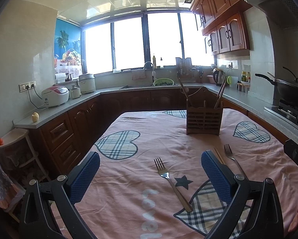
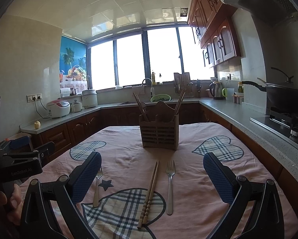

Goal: Organize utensils

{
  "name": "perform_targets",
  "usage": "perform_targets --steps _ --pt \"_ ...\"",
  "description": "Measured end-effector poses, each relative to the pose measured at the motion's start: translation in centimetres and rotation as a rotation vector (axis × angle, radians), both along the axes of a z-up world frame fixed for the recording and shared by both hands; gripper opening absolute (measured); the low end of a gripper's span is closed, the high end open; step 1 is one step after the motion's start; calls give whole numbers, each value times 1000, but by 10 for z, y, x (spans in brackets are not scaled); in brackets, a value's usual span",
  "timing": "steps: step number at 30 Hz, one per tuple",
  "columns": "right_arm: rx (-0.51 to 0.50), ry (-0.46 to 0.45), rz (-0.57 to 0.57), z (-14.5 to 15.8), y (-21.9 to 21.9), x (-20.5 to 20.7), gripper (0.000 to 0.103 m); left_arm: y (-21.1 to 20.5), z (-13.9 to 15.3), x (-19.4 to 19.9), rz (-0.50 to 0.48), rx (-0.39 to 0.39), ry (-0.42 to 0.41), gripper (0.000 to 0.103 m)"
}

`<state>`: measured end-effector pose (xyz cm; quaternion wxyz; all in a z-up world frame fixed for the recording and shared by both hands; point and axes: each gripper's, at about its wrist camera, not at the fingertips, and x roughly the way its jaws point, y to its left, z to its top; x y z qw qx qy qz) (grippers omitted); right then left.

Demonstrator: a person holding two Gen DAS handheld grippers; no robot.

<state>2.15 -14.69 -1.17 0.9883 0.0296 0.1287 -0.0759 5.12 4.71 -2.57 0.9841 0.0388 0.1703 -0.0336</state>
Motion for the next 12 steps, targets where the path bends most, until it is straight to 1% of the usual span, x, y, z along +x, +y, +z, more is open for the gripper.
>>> perform_targets --steps 12 --pt "20 17 -2 -2 -9 11 103 -15 3 8 -14 -3 0 102"
